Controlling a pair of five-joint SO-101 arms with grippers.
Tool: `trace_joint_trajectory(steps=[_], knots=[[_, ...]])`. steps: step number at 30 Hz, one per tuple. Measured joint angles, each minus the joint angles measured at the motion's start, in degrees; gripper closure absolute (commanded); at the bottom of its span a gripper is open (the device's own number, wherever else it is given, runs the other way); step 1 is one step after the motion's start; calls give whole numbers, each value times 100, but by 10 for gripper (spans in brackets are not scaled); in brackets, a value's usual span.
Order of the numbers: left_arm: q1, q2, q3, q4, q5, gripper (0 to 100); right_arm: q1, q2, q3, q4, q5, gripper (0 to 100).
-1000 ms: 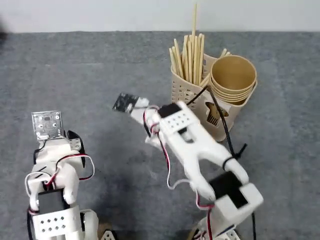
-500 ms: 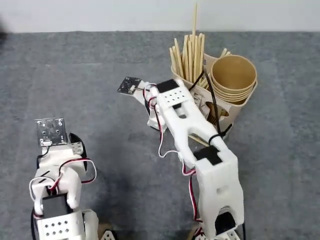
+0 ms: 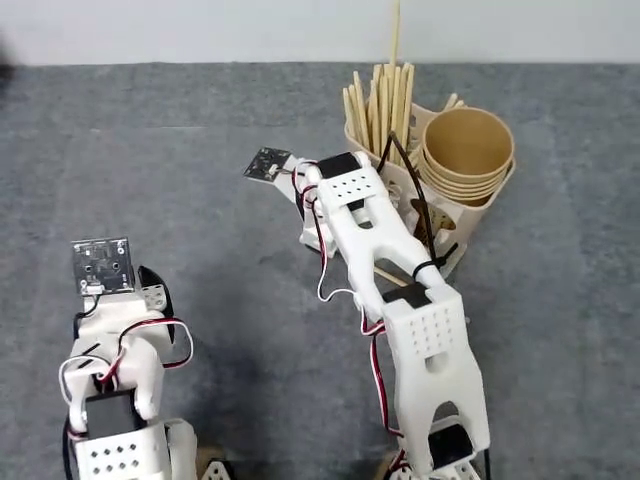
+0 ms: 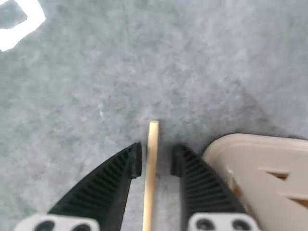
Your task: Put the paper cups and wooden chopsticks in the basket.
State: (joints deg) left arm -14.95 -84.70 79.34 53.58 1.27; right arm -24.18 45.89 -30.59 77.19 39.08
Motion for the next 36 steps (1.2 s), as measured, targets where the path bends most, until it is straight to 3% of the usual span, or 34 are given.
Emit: trace_joint_trajectory(steps=[9,19,29,36], knots=[[0,0,0,0,0,956,-237,79,-44,185,0,991],[0,0,9,0,0,956,-1143,-651,-492,1987,-53,991],[0,0,308,-466,0,956,-1284,-2532,-897,2312,-651,991],[0,0,308,-484,0,956,-1284,-3877,-1653,2198,-1679,991]])
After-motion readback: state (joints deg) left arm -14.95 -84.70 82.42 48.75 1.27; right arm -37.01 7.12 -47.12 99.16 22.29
